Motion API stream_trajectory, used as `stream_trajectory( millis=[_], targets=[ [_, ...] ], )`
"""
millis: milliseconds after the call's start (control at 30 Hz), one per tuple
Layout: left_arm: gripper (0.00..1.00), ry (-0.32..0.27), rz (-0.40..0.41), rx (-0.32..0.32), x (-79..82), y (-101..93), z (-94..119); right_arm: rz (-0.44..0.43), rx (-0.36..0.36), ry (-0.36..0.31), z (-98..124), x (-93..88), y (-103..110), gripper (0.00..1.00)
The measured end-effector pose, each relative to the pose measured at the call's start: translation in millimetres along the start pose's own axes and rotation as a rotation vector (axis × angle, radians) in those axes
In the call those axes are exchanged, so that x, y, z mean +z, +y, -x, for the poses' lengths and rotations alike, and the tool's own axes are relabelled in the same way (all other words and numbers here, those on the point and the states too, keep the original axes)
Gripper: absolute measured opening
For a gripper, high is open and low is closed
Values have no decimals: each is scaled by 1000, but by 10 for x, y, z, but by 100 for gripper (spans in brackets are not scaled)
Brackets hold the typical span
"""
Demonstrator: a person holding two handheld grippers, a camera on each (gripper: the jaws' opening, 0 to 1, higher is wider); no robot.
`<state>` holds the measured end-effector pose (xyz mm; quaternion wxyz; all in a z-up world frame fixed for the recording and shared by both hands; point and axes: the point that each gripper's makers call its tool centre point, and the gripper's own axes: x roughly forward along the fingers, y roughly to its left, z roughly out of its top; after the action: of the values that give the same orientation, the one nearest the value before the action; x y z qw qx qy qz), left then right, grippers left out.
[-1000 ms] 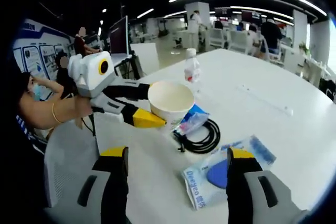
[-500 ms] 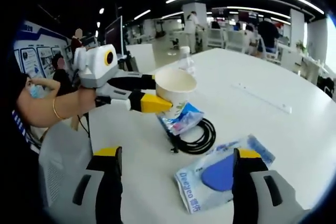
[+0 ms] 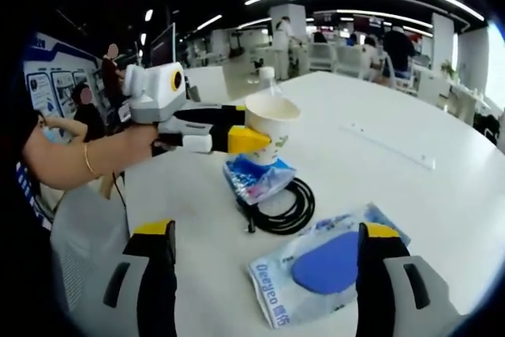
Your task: Arrange the tabletop items into an orderly group along one side of the table until the central work area is clear of visible clutter.
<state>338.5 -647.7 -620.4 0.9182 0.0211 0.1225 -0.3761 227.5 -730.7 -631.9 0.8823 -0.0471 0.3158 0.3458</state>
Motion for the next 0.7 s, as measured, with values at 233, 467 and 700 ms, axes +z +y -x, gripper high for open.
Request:
stream_trajectory(
  millis=[233, 467, 700],
  targets=[
    [38, -12, 43, 45, -32, 195, -171, -31, -16, -12, -65, -33, -92, 95],
    [38, -27, 48, 66, -48, 315, -326, -49, -25, -9, -91, -88, -171, 95],
    [38, -40, 63, 94, -58, 451, -485, -74, -38, -12, -126, -133, -242, 95]
  ],
)
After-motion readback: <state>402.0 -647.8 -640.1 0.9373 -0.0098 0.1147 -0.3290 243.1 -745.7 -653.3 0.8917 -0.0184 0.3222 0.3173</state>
